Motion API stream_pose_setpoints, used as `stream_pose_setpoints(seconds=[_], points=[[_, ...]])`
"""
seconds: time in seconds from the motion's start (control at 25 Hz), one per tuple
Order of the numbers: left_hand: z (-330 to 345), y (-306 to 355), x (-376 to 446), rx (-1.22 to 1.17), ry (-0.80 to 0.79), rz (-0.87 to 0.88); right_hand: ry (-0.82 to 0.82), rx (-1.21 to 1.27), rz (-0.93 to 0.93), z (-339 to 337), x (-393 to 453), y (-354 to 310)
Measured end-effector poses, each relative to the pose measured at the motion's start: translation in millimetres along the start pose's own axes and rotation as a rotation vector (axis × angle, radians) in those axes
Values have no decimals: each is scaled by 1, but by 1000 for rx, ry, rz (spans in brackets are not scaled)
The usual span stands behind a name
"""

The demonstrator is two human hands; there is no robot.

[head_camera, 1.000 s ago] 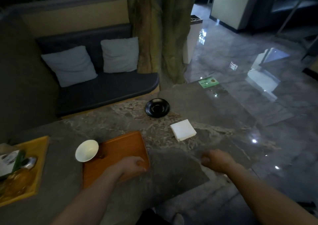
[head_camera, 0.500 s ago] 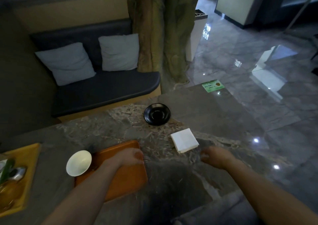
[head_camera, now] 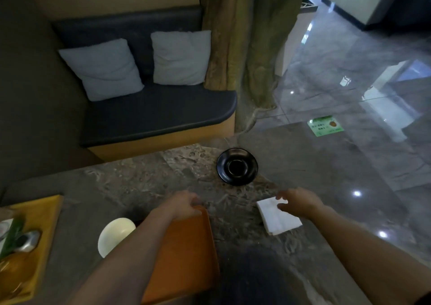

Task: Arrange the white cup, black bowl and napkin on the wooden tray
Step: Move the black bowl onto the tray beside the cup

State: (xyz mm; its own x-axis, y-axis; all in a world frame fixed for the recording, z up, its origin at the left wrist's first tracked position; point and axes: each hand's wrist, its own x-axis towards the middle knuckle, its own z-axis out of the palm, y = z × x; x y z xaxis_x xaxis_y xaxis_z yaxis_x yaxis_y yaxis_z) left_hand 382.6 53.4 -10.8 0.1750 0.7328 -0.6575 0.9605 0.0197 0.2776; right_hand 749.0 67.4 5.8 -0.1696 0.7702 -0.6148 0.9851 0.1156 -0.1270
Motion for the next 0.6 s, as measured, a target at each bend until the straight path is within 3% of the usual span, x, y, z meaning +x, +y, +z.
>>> stream_pose_setpoints(seconds=[0.2, 0.6], points=[[-17, 3, 41, 80, -20, 0, 35, -10, -41, -15, 41, -6], [-14, 32, 102, -83, 117, -14, 105, 47, -138, -32, 121, -4]])
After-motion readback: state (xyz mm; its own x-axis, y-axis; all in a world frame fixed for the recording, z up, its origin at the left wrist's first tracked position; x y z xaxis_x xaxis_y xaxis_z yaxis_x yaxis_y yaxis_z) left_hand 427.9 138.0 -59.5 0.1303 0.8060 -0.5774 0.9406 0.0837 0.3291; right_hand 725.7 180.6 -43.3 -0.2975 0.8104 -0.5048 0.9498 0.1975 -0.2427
